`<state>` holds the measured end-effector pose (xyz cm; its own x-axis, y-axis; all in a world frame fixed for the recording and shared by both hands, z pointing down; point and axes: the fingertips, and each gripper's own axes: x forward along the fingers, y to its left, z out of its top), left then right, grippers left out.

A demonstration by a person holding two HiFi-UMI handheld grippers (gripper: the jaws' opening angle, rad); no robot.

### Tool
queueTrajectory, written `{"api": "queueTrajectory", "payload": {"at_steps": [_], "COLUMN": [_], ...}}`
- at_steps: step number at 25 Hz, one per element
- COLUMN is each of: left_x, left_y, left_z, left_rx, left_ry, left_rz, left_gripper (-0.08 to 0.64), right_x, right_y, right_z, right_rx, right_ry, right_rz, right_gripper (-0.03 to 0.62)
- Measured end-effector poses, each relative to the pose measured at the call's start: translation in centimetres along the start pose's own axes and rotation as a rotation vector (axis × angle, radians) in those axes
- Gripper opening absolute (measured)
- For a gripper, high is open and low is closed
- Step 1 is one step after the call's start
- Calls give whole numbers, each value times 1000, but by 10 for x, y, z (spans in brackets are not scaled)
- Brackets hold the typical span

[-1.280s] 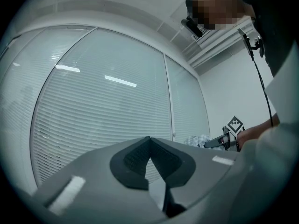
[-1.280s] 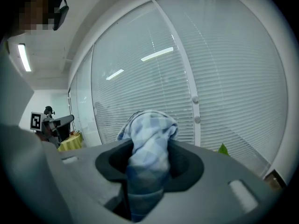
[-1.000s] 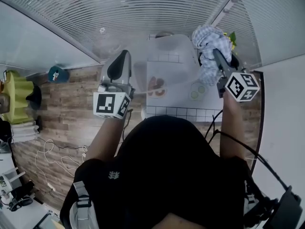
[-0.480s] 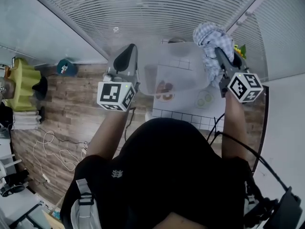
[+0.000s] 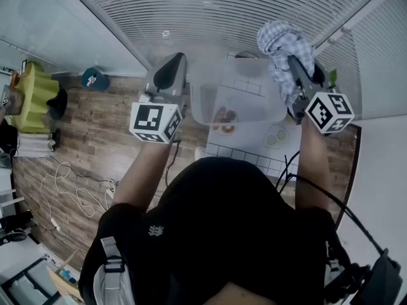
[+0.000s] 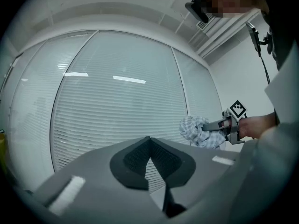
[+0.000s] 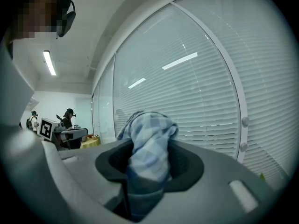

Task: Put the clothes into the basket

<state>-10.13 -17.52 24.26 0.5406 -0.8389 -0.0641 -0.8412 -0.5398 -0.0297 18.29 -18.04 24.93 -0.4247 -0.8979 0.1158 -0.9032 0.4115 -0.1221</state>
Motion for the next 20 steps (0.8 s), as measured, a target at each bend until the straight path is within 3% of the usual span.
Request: {"api": "queueTrajectory", "payload": {"at_steps": [12,20], "left_x": [-19,-22], "left_y": [24,34], "left_z": [-3,-11], "left_rx": [-8,-14], "left_ry": [10,18], "left_rz": [69,92], "left_gripper": [8,8], "right_x": [15,38], "right_y": [28,42], "right_z": [22,7], "right_rx": [-56,-42], "right_ry": [-22,23], "right_rz": [65,108], "right_gripper": [170,170]}}
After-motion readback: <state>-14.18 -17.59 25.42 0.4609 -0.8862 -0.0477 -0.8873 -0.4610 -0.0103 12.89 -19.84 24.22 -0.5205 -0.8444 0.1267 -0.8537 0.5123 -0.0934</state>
